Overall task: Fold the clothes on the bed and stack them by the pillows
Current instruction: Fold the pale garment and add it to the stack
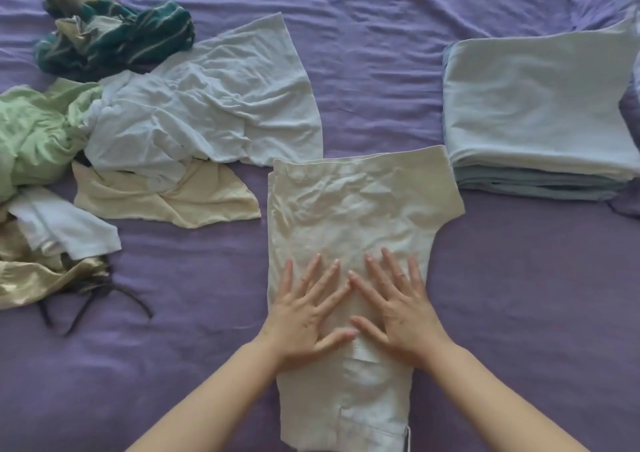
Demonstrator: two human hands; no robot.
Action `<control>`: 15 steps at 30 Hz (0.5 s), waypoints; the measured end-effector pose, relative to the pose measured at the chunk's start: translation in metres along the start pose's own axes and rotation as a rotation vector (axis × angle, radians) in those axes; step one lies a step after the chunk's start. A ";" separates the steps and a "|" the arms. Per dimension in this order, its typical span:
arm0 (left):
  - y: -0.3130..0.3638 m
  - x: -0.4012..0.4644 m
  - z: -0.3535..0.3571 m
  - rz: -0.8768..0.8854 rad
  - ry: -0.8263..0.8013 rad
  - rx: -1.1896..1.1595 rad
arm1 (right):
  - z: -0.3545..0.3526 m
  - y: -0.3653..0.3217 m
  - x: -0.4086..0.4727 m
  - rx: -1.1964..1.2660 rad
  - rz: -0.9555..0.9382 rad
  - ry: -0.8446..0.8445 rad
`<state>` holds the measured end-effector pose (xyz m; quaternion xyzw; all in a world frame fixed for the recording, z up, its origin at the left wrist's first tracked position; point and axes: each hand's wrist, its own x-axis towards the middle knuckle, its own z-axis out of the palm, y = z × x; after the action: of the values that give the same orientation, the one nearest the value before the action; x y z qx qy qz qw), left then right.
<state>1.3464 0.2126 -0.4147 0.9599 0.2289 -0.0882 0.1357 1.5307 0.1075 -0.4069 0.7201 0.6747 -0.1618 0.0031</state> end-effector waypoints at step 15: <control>0.005 -0.071 0.010 0.373 0.014 0.121 | 0.018 -0.015 -0.099 0.044 -0.527 -0.017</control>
<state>1.2850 0.1755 -0.4070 0.9927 0.0425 -0.0686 0.0899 1.5084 0.0089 -0.3978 0.5179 0.8354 -0.1776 -0.0491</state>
